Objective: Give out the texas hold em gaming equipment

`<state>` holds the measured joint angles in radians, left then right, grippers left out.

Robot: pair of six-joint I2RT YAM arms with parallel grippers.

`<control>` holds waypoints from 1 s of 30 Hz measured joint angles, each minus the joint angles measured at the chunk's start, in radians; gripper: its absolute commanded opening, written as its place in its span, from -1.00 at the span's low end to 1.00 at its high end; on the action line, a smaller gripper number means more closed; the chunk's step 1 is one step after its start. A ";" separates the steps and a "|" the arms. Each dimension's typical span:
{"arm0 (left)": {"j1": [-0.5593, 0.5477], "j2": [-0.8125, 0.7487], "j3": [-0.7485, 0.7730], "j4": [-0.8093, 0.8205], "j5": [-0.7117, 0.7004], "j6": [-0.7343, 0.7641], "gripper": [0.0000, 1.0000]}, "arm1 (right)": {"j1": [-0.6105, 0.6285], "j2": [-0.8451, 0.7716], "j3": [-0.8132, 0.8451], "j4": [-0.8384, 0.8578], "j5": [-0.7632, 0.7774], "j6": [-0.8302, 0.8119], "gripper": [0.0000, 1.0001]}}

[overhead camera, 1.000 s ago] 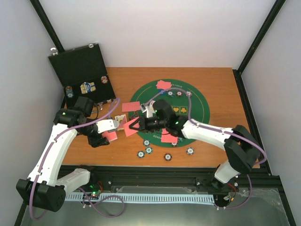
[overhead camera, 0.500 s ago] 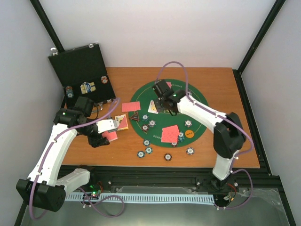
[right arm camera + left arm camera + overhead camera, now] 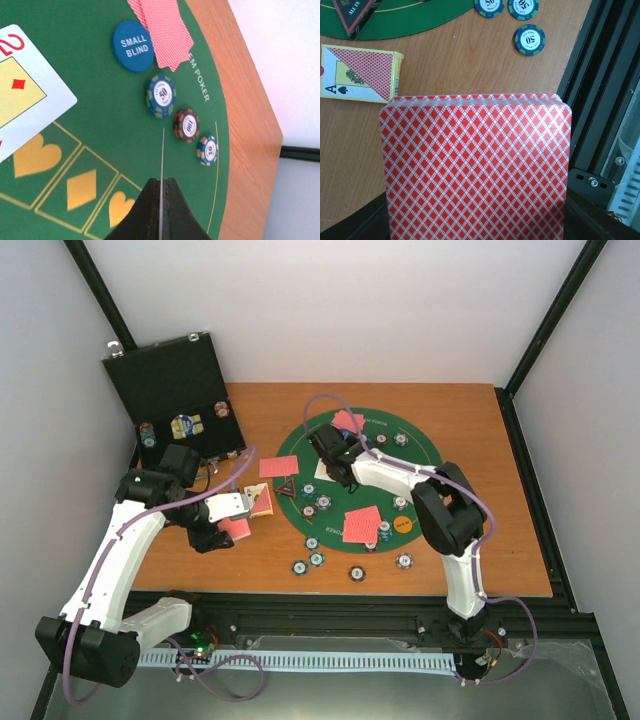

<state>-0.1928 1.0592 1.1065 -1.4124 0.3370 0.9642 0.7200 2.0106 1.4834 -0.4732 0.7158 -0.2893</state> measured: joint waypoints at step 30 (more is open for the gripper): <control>0.000 0.001 0.025 -0.002 0.000 0.000 -0.45 | 0.022 0.028 -0.064 -0.017 -0.192 0.052 0.37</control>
<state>-0.1928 1.0599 1.1313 -1.4139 0.3367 0.9646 0.7422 2.0384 1.4193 -0.4904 0.5243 -0.2371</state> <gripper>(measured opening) 0.681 0.678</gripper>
